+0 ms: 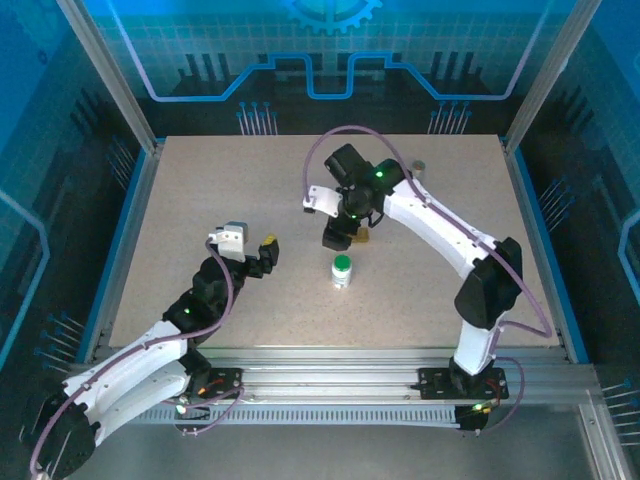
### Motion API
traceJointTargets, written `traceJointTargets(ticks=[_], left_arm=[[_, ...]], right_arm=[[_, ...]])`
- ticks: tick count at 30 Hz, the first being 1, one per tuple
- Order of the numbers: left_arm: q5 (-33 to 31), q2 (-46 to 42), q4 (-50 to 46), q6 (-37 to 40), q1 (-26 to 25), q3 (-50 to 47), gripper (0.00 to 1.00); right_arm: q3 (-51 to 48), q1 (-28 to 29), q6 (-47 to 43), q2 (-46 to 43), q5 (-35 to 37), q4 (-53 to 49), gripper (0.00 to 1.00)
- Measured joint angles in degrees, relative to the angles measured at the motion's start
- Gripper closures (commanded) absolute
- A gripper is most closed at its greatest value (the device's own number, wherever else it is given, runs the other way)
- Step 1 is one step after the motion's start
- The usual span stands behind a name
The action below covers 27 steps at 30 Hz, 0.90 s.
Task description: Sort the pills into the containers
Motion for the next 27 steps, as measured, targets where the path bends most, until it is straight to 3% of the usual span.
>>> traceJointTargets(ticks=[5,10,17,27], left_arm=[[0.0,-0.02,0.31,-0.66,0.07,-0.33,0.11],[0.04,-0.28,0.31,-1.57,0.24,-0.52,0.11],[0.04,-1.53,0.28,-2.62,0.37,-0.52,0.11],[0.04,-2.12,0.26,-2.95,0.37,-0.52,0.11]], right_arm=[[-10.51,4.98,26.88,-5.68,7.91,1.73,0.16],[-20.87,10.6,44.22,-8.39,18.73,6.78,0.14],[-21.64,11.65,54.18,-5.16,26.86,12.09,0.14],[-24.2,11.1,58.05,0.17,23.19,15.47,0.24]])
